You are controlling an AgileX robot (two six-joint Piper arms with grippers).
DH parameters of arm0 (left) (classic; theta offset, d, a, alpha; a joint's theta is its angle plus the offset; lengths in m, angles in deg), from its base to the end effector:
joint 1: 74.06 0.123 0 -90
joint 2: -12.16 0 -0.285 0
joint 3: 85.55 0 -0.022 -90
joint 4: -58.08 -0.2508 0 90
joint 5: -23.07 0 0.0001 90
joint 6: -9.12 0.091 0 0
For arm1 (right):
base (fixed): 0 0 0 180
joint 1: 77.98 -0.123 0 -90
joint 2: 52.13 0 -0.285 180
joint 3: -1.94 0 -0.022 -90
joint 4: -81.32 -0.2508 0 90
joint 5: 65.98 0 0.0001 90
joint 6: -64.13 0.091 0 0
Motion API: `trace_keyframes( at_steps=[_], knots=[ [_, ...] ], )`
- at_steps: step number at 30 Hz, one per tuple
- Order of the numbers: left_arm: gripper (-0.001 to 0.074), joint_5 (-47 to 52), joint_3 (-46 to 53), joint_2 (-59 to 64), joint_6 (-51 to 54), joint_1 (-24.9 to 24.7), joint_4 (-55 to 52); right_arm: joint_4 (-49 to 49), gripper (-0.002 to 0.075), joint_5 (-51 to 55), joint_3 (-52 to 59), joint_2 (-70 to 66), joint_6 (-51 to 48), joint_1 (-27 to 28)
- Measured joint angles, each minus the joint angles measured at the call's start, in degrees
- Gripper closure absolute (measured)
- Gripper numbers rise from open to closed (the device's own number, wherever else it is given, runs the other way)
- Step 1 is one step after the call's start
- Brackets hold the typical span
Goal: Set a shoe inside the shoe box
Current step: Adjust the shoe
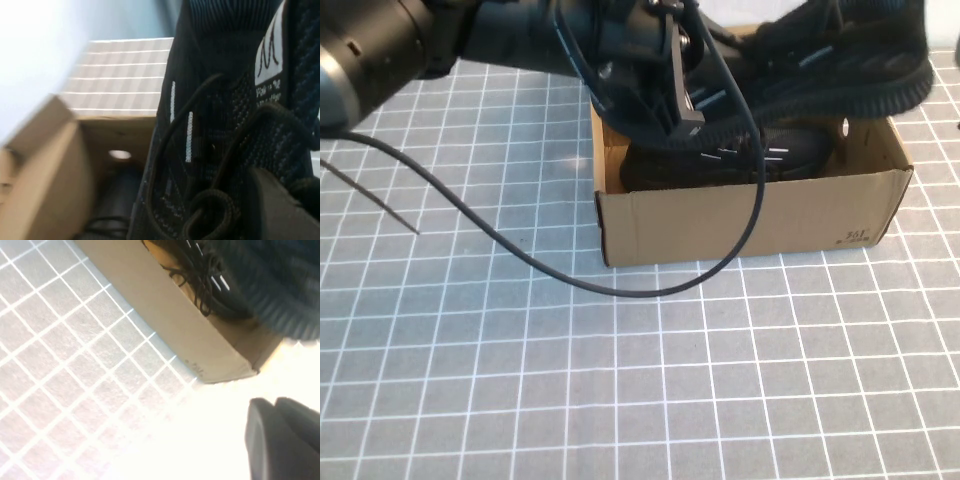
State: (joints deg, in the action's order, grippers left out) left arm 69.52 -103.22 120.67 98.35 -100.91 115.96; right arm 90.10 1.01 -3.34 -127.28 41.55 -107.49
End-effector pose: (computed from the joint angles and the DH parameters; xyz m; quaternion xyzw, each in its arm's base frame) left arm 0.3349 -0.2322 0.3756 0.5947 0.5865 -0.2182 0.5046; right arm 0.1949 0.0956 0.4399 -0.4089 0.8322 -0.0542 0.3705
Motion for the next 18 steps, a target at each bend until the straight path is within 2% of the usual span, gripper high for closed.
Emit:
trace_keyframes(
  at_steps=[7,18],
  knots=[
    [0.0714,-5.6,-0.1,5.1,4.8,0.0,0.7,0.1,0.0740,3.4,0.0,1.6,7.2,0.0],
    [0.0714,-9.4,-0.1,10.7,12.0,0.0,4.1,-0.3,0.0742,4.5,0.0,4.9,9.7,0.0]
  ],
)
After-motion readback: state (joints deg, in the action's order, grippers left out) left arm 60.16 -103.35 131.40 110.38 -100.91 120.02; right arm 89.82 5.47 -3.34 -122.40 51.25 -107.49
